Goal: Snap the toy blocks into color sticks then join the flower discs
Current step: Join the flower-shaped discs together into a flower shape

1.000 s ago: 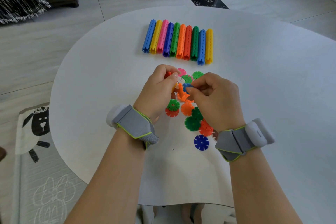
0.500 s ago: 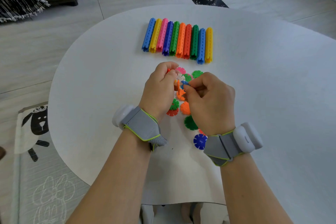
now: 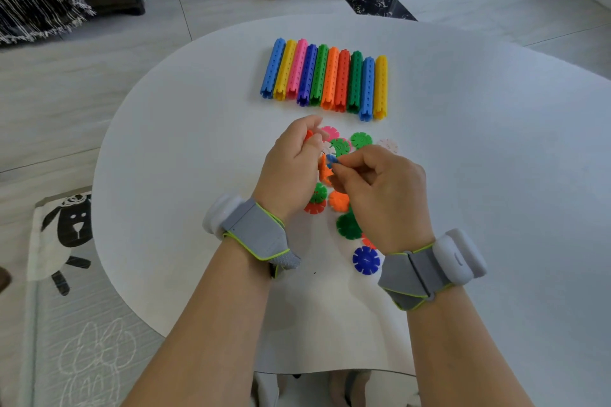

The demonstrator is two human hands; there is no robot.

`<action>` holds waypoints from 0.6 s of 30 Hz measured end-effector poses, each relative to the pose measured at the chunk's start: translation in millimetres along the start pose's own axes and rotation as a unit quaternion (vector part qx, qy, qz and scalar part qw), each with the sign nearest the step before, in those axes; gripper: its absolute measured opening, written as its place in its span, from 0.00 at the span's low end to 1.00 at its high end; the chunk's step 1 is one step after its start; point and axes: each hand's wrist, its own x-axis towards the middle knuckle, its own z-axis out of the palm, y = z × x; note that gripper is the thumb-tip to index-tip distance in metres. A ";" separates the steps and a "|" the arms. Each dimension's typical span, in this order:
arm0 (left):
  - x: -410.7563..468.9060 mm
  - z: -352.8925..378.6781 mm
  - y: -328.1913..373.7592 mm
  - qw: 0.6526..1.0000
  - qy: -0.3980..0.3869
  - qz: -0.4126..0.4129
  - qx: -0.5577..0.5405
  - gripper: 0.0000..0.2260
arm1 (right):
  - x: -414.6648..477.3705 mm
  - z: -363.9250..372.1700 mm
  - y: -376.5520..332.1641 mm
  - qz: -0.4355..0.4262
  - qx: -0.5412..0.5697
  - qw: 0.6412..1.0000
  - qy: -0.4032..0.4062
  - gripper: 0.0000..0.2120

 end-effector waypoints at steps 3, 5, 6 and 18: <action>-0.1 -2.4 2.1 0.999 -0.012 -0.009 -0.053 0.22 | -0.1 0.6 -0.5 -0.019 -0.013 0.998 0.060 0.04; -0.8 -3.1 0.7 0.998 -0.005 -0.018 -0.052 0.24 | 0.2 2.1 -1.0 -0.042 -0.028 0.994 0.092 0.04; -0.6 -3.0 -1.2 0.999 0.001 -0.021 -0.042 0.22 | 0.3 2.3 -1.2 -0.055 -0.042 0.993 0.091 0.05; 5.2 -11.5 -6.5 1.000 0.023 0.004 -0.017 0.08 | 20.1 -12.1 19.2 0.014 -0.212 0.977 0.020 0.12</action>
